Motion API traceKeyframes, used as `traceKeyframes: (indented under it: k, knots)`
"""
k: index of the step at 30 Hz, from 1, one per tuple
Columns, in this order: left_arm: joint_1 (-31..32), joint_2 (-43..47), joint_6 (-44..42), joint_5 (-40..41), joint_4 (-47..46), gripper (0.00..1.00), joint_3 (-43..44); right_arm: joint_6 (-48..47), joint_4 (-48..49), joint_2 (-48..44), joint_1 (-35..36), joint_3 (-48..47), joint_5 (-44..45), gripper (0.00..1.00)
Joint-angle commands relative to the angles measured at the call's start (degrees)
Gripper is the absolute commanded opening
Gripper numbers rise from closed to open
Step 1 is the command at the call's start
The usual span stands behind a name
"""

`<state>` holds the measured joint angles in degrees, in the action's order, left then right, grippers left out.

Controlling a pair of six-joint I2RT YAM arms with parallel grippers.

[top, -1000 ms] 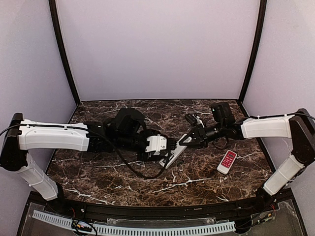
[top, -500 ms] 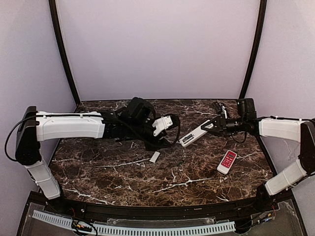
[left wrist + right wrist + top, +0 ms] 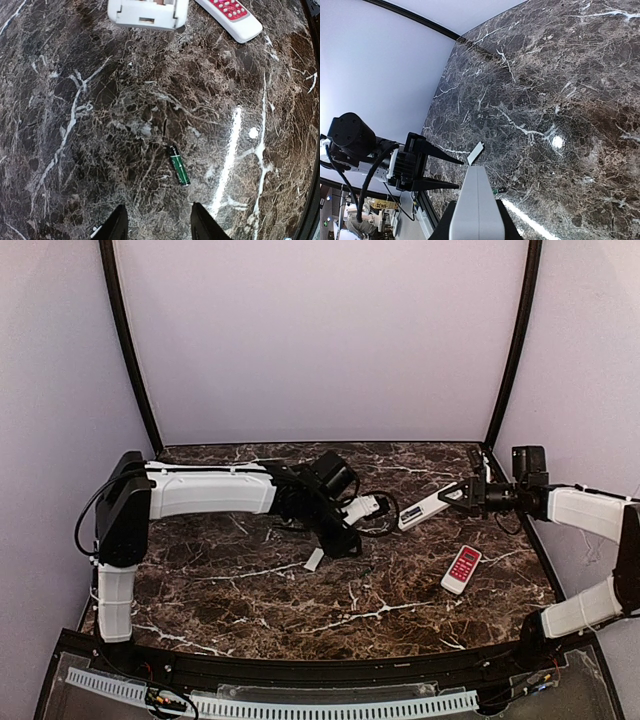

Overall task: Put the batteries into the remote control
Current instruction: Move the battery to the center of the board.

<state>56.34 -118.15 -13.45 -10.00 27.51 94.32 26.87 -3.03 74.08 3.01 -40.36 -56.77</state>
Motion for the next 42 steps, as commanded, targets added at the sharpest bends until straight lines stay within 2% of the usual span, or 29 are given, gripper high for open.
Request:
traceKeyframes:
  k: [1, 8, 14, 32, 42]
  knots:
    - [1.83, -4.51, -0.59, 0.84, 7.46, 0.41, 5.11, -3.63, -0.27, -2.15, -0.81, 0.92, -1.03, 0.0]
    - [2.45, -9.77, -0.85, 2.11, 9.89, 0.38, 11.28, -7.33, -1.75, -6.25, -0.97, 1.9, 1.05, 0.0]
    - [2.72, -11.66, -0.75, 2.94, 10.21, 0.37, 12.99, -9.94, -3.27, -10.12, -0.91, 2.35, 3.14, 0.0]
    - [3.61, -16.13, 0.75, 1.9, 8.9, 0.38, 17.74, -9.65, -9.01, -11.6, -2.47, 1.66, 12.12, 0.0]
    - [3.69, -19.03, 2.04, 5.75, 11.59, 0.19, 18.24, -10.65, -9.49, -10.72, -4.95, 0.77, 11.65, 0.0]
